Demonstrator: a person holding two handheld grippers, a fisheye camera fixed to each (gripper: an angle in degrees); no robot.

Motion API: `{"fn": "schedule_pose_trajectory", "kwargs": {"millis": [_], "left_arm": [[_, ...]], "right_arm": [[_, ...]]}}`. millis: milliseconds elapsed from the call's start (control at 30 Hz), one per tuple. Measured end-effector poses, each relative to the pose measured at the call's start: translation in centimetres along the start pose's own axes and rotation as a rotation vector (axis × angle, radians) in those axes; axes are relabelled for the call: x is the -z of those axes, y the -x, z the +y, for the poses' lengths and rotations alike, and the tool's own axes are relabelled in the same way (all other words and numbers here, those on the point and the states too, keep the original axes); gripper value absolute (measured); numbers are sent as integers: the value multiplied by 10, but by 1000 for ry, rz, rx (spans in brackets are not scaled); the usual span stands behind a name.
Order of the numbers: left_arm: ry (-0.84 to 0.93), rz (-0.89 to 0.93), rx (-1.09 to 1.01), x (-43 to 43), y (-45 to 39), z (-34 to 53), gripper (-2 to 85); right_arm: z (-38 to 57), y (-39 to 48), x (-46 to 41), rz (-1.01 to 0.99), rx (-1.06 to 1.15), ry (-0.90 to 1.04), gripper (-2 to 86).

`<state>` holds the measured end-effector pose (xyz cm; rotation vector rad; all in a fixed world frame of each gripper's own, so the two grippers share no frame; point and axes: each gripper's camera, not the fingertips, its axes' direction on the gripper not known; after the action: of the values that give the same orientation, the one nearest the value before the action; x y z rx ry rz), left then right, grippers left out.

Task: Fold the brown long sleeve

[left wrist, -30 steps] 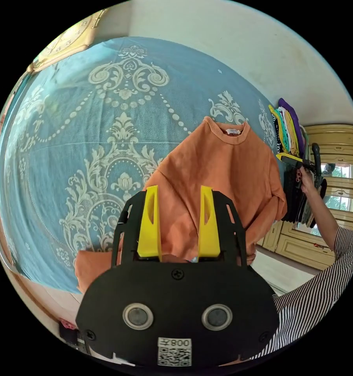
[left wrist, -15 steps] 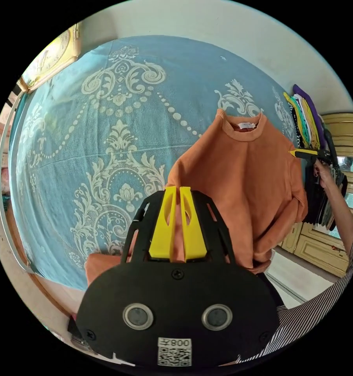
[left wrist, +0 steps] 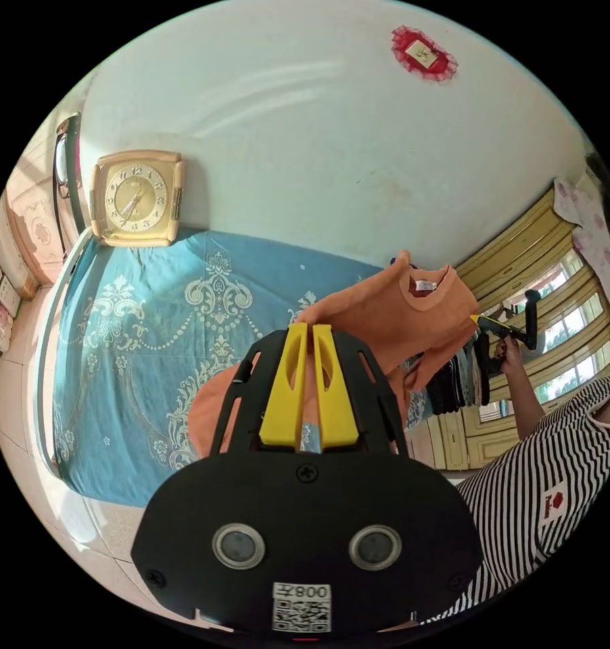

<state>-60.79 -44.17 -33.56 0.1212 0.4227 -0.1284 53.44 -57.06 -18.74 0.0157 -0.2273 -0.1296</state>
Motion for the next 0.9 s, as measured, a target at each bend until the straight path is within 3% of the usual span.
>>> {"fn": "schedule_pose_trajectory", "kwargs": {"millis": [367, 600, 900], "left_arm": [[-354, 82, -255, 259, -76, 14, 9], [-534, 38, -350, 384, -106, 44, 8], [-688, -20, -425, 470, -115, 66, 10]], "right_arm": [[67, 108, 287, 91, 80, -410, 8], [105, 156, 380, 79, 162, -562, 8], [123, 201, 452, 74, 316, -706, 8]]}}
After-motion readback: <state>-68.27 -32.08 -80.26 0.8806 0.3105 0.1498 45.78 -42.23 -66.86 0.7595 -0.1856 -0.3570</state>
